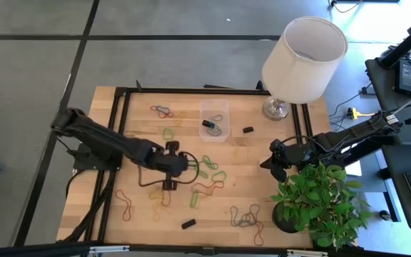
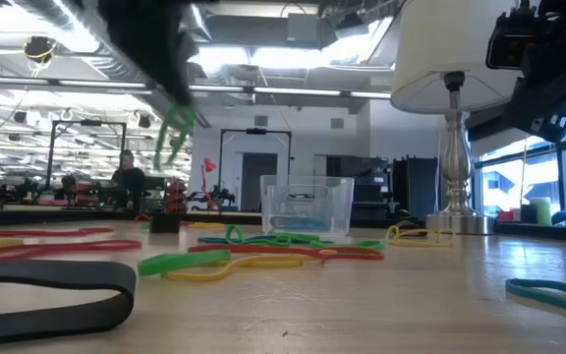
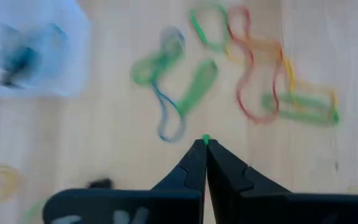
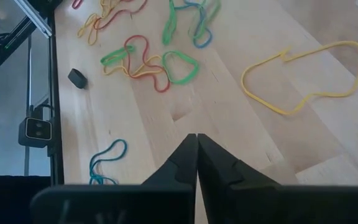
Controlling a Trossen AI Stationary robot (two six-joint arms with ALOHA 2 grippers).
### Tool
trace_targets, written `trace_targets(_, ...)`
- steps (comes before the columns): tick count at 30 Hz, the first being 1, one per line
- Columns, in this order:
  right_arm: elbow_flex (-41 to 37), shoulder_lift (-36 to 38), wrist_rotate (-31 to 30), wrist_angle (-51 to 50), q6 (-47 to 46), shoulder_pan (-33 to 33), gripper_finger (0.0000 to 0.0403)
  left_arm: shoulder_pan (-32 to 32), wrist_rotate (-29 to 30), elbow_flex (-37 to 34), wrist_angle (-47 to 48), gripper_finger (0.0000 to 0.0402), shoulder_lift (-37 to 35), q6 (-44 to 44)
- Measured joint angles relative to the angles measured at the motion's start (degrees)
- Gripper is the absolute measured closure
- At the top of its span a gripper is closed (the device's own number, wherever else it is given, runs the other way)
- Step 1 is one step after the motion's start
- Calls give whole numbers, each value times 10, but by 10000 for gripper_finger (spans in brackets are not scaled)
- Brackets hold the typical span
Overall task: Pick and place rubber bands into bin
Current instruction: Put the green rubber band into the transparent bin
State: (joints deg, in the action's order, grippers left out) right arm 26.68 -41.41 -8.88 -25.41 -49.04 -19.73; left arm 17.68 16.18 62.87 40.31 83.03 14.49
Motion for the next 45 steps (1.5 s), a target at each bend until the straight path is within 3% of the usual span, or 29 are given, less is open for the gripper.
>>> trace_targets(8,0,0,0,8,0,0,387,-30,96,0,-38,399,-75,-11)
trace_targets(12,0,0,-5,22,0,0,387,-101,64,8,-55,399,-75,-21)
trace_targets(15,0,0,-7,27,-2,1,387,-170,16,40,-60,399,-54,-76)
trace_targets(22,0,-2,-36,48,-2,3,387,-329,-100,169,-60,399,57,-220)
trace_targets(28,0,-2,-83,52,-26,6,387,-411,-179,288,-27,399,194,-317)
trace_targets(36,0,-2,-95,55,-41,9,387,-440,-183,378,15,399,336,-393)
trace_targets(45,0,-2,-120,55,-66,24,387,-423,-153,381,15,361,363,-439)
